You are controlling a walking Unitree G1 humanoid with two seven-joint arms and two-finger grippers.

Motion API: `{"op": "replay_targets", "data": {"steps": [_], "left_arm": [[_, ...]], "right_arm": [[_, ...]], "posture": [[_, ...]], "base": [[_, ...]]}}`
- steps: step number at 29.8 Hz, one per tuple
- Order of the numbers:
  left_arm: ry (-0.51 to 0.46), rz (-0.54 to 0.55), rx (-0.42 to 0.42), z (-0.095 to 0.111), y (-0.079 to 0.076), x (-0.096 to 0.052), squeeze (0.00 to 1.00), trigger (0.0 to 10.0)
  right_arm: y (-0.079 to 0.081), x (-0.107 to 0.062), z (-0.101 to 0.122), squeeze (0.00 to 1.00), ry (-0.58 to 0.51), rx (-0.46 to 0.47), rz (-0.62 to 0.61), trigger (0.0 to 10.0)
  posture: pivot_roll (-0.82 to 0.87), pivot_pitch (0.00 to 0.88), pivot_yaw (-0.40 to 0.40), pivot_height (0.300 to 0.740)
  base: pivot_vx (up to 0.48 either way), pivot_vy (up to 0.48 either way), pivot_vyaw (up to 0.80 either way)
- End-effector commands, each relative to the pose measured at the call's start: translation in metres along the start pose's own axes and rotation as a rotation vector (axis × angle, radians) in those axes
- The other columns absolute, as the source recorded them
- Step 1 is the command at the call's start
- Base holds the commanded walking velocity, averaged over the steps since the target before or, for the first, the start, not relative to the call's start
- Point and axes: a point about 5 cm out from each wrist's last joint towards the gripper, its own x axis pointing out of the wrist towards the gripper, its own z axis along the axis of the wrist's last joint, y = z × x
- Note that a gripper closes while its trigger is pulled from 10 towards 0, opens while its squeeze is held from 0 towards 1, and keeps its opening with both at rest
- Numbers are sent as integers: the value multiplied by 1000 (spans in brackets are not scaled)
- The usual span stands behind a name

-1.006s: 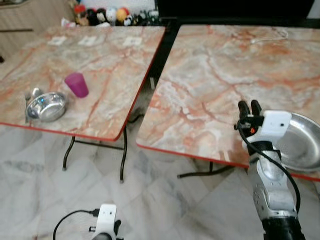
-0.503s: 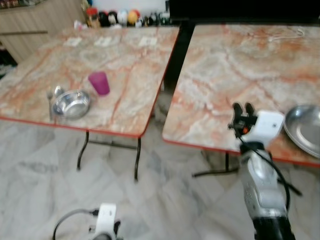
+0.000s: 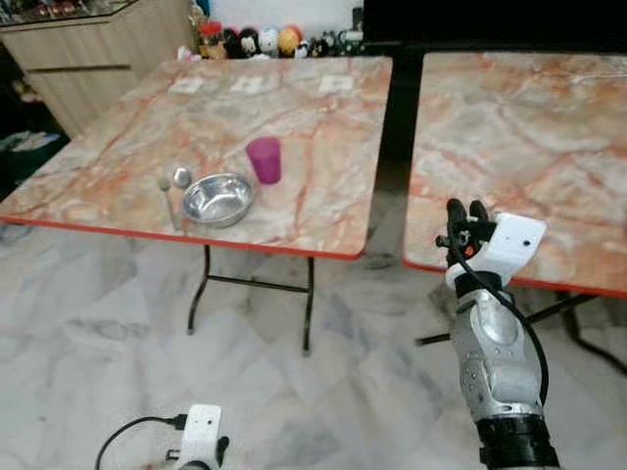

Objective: Setting the table

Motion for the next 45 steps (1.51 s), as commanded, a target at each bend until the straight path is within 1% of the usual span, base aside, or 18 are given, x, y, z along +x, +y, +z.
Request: {"op": "replay_targets", "data": {"steps": [1, 7, 15, 19, 24, 32, 39, 41, 45], "left_arm": [[11, 24, 5, -3, 9, -1, 0, 10000], [12, 26, 7, -4, 9, -1, 0, 10000], [10, 27, 9, -4, 9, -1, 0, 10000], [5, 26, 18, -3, 9, -1, 0, 10000], [-7, 29, 3, -1, 9, -1, 0, 10000], [0, 20, -4, 0, 8, 0, 0, 10000], [-5, 17, -6, 1, 9, 0, 0, 10000], [-6, 18, -9, 2, 10, 0, 0, 10000], [-5, 17, -7, 2, 10, 0, 0, 10000]], "right_arm": [[8, 2, 5, 0, -21, 12, 21, 10000], [13, 2, 3, 0, -13, 10, 34, 10000], [13, 2, 2, 0, -8, 12, 34, 10000], [13, 3, 2, 0, -8, 11, 37, 10000], [15, 5, 4, 0, -7, 7, 49, 10000], [14, 7, 5, 0, -9, -7, 56, 10000], [14, 7, 6, 0, -14, -24, 63, 10000], [14, 7, 9, 0, -39, -64, 65, 10000], [15, 8, 10, 0, -37, -54, 69, 10000]], "posture": [[-118, 59, 81, 740], [-116, 57, 81, 740], [-111, 72, 82, 740], [-110, 84, 81, 740], [-103, 101, 77, 740], [-100, 112, 81, 740], [-99, 115, 83, 740], [-96, 116, 84, 740], [-98, 115, 85, 740]], "base": [[0, 480, 0], [0, 480, 0], [0, 480, 0], [0, 0, 0], [0, 0, 0], [0, 0, 0], [371, 0, 0], [431, 0, 550], [436, 0, 745]]}}
